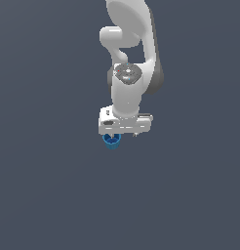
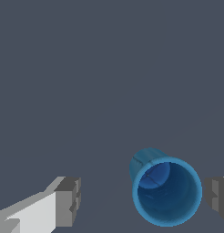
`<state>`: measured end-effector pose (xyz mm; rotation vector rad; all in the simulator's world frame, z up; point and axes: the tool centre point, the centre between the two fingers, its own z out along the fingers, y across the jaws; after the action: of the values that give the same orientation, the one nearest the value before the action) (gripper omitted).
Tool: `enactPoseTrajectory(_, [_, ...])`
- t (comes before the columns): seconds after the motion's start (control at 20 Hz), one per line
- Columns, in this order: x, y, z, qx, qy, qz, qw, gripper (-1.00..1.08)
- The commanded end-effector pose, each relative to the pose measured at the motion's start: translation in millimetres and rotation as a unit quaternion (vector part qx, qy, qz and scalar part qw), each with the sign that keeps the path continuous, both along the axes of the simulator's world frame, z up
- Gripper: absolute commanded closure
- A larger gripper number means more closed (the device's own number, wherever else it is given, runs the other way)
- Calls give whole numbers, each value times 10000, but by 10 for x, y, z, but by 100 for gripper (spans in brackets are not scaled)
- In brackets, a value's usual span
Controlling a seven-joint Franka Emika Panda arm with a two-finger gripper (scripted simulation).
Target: Pick up the object and move it to a goal position.
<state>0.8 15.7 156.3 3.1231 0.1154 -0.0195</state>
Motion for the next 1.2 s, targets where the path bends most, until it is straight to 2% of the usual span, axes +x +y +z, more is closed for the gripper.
enactPoseTrajectory(0.0, [0, 0, 0, 0, 0, 0, 10000, -20])
enactPoseTrajectory(0.3, [65, 27, 100, 56, -125, -47, 9999, -20])
enactPoseTrajectory(0.6, [37, 19, 73, -2, -93, 83, 9999, -20])
enactPoseTrajectory(0.9, [-75, -14, -25, -223, 33, 607, 9979, -20])
enactPoseTrajectory(1.15, [-234, -61, -156, -516, 232, 1358, 9891, -20])
